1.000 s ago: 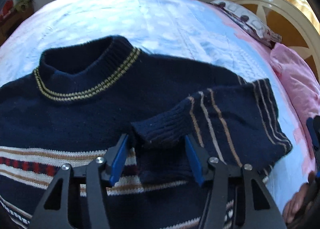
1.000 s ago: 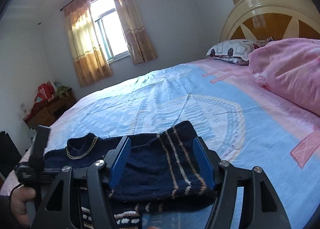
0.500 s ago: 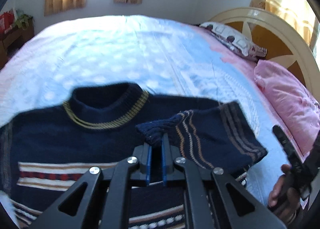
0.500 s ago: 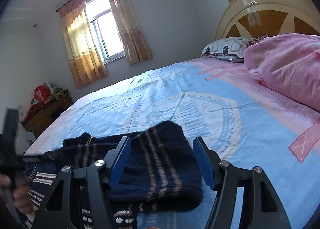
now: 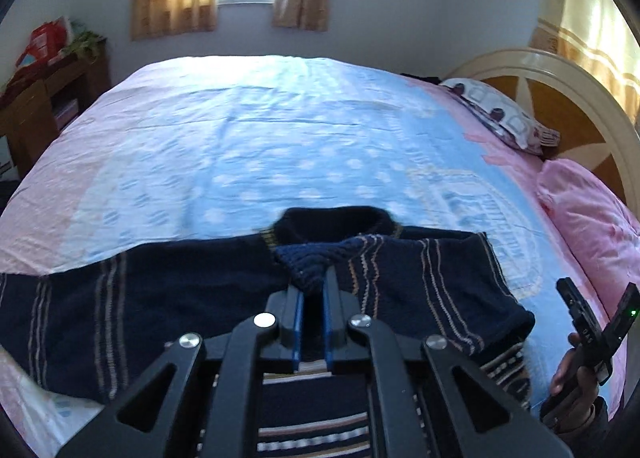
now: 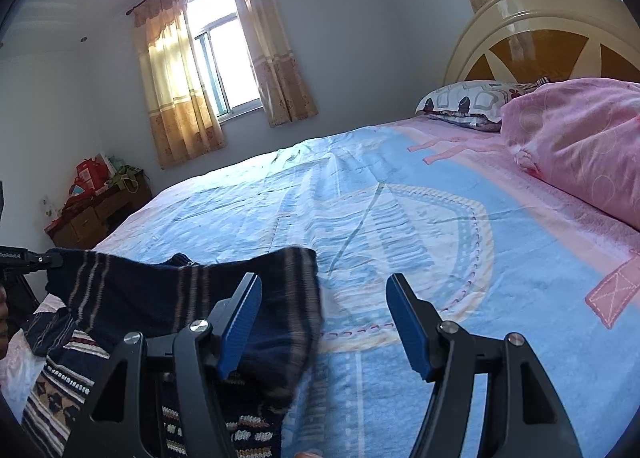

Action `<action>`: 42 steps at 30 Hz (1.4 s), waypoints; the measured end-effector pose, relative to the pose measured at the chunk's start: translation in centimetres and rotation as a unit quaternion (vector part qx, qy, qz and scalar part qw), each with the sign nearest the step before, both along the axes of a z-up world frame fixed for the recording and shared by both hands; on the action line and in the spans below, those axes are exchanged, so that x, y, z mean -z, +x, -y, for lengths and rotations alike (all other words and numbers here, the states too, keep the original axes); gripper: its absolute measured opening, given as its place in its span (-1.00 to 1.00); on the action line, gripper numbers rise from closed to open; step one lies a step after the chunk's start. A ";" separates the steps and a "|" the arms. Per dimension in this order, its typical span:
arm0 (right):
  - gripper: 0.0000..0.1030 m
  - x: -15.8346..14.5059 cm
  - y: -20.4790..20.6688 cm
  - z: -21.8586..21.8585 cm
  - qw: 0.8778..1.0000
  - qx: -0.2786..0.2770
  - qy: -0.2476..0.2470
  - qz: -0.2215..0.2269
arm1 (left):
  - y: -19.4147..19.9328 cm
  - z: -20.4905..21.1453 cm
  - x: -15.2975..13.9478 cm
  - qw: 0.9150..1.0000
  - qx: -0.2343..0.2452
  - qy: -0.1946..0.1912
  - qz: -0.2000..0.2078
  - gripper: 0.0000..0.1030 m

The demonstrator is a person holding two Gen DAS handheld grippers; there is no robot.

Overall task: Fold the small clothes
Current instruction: 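Grasp the sleeve cuff with the left tool while the right tool opens and releases it, then lay the cuff flat on the sweater body and open the left tool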

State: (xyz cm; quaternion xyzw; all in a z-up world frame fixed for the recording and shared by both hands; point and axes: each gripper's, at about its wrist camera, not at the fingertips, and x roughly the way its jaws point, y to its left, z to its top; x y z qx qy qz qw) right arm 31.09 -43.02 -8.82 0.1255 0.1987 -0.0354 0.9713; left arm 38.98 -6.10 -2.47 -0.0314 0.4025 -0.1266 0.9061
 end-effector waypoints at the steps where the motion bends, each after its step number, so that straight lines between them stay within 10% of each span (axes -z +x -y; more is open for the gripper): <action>1: 0.27 0.0 0.0 -0.1 1.000 0.000 0.000 -0.001 | 0.0 -0.5 0.2 1.000 -0.003 0.002 -0.003 -0.85; 18: 0.36 1.9 2.3 -3.5 0.993 -0.072 -0.051 -0.074 | 3.4 -4.8 10.4 0.991 -0.089 0.048 -0.089 -0.70; 28: 0.36 5.1 4.8 -2.3 0.979 -0.042 -0.043 -0.193 | 0.8 -6.3 9.9 0.982 -0.113 0.145 -0.038 0.09; 38: 0.44 4.5 4.1 -3.4 0.970 -0.009 -0.121 -0.212 | 0.1 -5.5 11.6 0.969 -0.115 0.215 -0.037 0.19; 42: 0.44 1.2 2.2 -2.7 0.988 -0.009 -0.076 -0.132 | 0.0 -6.9 11.3 0.972 -0.116 0.202 -0.037 0.37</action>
